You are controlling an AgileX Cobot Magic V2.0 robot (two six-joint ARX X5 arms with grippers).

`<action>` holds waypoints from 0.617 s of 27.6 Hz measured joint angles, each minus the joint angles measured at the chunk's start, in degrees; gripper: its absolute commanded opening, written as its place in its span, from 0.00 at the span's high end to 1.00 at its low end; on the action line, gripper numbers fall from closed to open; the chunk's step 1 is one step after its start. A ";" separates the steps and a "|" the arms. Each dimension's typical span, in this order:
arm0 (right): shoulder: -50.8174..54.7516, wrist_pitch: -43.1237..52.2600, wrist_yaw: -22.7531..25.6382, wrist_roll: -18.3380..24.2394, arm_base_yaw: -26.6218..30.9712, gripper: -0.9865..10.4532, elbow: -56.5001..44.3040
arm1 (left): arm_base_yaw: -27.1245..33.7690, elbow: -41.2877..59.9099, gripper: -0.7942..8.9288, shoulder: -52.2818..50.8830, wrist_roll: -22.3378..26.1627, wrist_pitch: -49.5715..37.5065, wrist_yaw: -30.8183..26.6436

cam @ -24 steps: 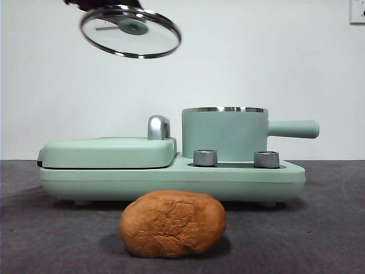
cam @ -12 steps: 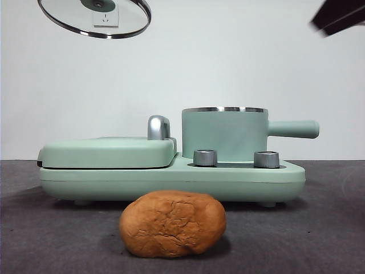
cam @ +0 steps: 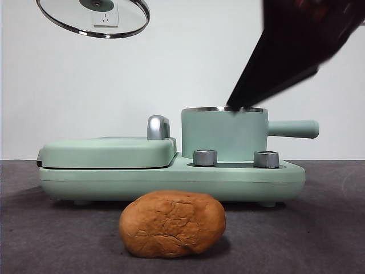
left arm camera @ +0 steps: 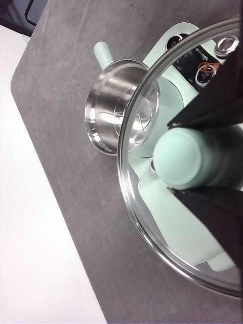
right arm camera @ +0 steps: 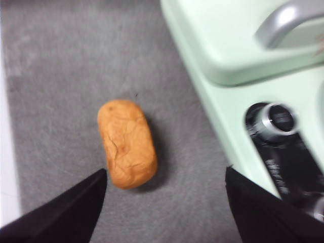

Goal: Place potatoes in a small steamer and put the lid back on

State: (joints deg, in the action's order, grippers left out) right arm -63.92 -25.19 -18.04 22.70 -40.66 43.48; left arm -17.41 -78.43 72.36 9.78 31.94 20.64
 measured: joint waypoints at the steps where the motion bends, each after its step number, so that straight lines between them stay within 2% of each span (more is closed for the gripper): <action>1: -1.68 0.68 -0.26 0.00 -0.37 0.59 0.00 | 0.00 0.00 0.90 0.00 -0.02 0.00 0.00; 6: -8.35 4.44 -3.28 0.00 -2.38 0.59 0.00 | 0.00 0.00 0.90 0.00 -0.15 -0.04 0.00; 17: -18.45 11.41 -4.13 -0.04 -5.97 0.57 0.00 | 0.00 0.00 0.90 0.00 -0.17 -0.37 0.00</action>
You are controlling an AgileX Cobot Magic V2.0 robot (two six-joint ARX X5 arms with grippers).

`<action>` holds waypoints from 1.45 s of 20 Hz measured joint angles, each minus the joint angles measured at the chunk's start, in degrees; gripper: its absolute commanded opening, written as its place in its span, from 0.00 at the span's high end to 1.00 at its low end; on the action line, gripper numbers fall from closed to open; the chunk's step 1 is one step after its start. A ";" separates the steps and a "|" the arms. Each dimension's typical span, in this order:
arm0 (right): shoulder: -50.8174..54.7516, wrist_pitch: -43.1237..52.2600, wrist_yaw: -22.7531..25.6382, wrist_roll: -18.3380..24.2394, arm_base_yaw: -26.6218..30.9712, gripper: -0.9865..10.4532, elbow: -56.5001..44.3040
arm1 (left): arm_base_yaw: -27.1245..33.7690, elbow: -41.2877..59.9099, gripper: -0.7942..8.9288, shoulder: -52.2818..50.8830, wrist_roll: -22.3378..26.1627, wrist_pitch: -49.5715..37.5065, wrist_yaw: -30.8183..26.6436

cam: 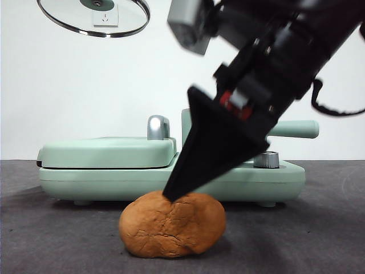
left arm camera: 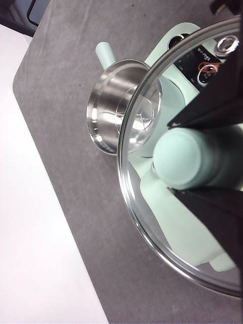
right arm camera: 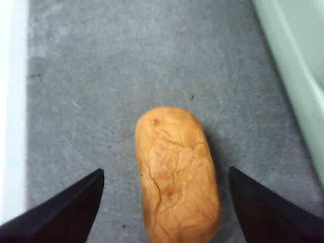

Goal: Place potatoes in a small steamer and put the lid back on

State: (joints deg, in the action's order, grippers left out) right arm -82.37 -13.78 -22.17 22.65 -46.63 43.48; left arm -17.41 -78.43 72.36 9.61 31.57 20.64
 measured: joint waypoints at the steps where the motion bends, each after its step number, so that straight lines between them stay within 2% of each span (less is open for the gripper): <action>1: -0.70 0.15 0.04 -0.04 -0.17 0.57 0.00 | 0.00 0.00 0.90 0.00 0.00 0.00 0.00; 5: -4.07 0.92 1.31 -0.79 -0.24 0.59 0.00 | 0.00 0.00 0.90 0.00 0.00 -0.02 0.00; 9: -4.72 0.87 2.71 -3.50 -0.24 0.70 0.00 | 0.00 0.00 0.90 0.00 -0.02 -0.02 0.00; 15: -4.09 -3.78 2.71 -8.92 -0.24 0.70 0.87 | 0.00 0.00 0.90 0.00 -0.02 0.00 0.00; 19: -2.14 -15.41 2.91 -12.85 -0.22 0.70 4.44 | 0.00 0.00 0.90 0.00 -0.02 0.00 0.00; 22: 0.26 -27.26 5.57 -15.82 0.00 0.70 11.67 | 0.00 0.00 0.90 0.00 -0.04 0.00 0.00; 27: 0.59 -50.05 16.04 -19.58 2.25 0.70 27.96 | 0.00 0.00 0.90 0.00 -0.02 -0.02 0.00; 29: 0.59 -55.15 19.23 -19.96 3.87 0.70 34.97 | 0.00 0.00 0.90 0.00 0.00 -0.02 0.00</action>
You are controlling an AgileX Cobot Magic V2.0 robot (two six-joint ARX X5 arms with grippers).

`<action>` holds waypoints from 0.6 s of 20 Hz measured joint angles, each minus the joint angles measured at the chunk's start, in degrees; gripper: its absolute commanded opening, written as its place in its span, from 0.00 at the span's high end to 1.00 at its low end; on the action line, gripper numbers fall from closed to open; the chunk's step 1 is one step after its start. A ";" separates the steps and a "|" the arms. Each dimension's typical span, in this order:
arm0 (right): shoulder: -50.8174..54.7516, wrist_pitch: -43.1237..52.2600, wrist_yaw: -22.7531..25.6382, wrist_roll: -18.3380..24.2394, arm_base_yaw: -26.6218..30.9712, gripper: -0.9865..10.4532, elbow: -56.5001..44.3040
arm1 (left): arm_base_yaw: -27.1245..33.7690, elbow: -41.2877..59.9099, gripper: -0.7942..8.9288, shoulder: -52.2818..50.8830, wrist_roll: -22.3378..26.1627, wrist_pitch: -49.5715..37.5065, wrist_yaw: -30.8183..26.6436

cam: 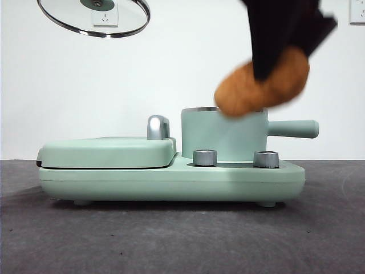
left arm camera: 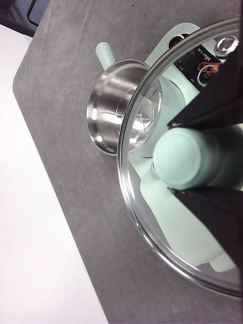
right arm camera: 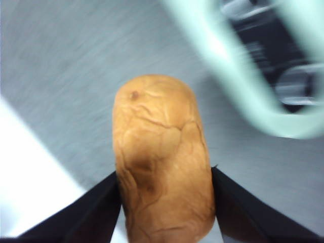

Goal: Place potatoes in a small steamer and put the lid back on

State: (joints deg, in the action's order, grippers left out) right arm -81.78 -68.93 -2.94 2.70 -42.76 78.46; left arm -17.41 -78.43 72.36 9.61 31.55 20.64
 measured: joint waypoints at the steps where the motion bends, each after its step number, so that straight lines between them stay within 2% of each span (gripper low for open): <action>1: 0.00 -1.14 1.03 -0.02 1.07 0.70 3.23 | 0.00 0.00 0.90 0.00 0.00 -0.04 0.00; 7: -2.56 1.01 1.46 0.50 9.70 0.70 20.35 | 0.00 0.02 0.90 -0.02 0.02 -1.38 0.00; 12: -8.92 4.22 1.44 1.66 14.27 0.70 27.36 | 0.00 0.02 0.90 -0.02 0.02 -1.38 0.00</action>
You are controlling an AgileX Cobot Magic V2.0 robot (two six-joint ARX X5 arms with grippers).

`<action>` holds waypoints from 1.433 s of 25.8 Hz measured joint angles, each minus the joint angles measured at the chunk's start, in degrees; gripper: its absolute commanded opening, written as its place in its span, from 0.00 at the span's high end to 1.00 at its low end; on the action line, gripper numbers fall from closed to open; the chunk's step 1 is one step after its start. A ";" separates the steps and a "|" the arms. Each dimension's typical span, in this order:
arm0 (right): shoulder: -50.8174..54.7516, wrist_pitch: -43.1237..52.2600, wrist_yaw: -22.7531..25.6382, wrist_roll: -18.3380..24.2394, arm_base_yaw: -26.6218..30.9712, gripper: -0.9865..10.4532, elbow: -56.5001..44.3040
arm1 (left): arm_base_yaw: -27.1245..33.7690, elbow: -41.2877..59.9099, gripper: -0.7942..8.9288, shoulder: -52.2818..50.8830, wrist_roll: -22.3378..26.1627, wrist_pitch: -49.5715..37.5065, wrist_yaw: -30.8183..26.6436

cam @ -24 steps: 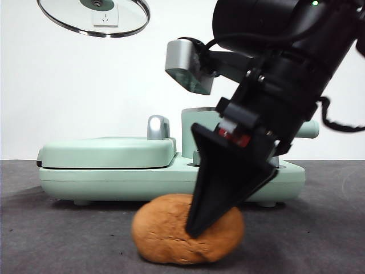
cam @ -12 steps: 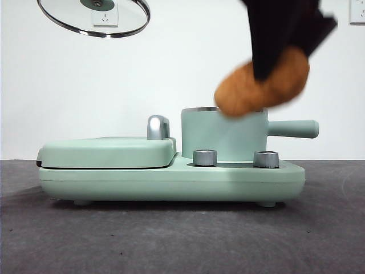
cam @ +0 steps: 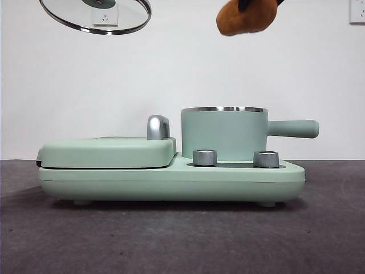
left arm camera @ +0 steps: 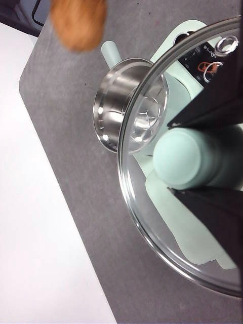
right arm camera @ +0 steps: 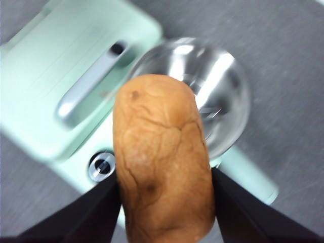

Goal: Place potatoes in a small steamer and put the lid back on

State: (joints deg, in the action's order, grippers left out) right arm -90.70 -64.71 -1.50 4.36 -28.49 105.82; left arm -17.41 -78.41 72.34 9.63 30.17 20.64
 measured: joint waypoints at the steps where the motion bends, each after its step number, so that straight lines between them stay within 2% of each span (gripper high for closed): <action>1: -1.20 0.61 -0.09 0.13 0.61 0.70 0.85 | 0.00 0.00 0.90 0.00 0.00 0.00 0.00; 7: -8.79 4.79 -4.35 0.37 3.30 0.70 4.07 | 0.00 0.00 0.90 0.00 0.00 0.00 0.00; 22: -24.41 8.68 -4.37 1.70 3.80 0.70 4.07 | 1.55 0.00 0.90 0.00 0.00 0.00 -0.04; 28: -25.40 8.63 -4.35 1.77 3.80 0.70 4.07 | 1.55 0.00 0.90 0.00 0.00 0.00 -0.04; 30: -25.51 8.63 -4.37 1.75 3.85 0.64 4.07 | 1.55 0.00 0.90 0.00 0.00 0.00 -0.04; 37: -25.90 9.01 -4.35 1.73 4.20 0.60 4.07 | 1.55 0.00 0.90 0.00 0.00 0.00 -0.04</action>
State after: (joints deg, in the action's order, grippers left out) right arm -116.60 -55.70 -5.85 6.09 -24.29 109.89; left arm -15.86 -78.41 72.34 9.63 30.17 20.60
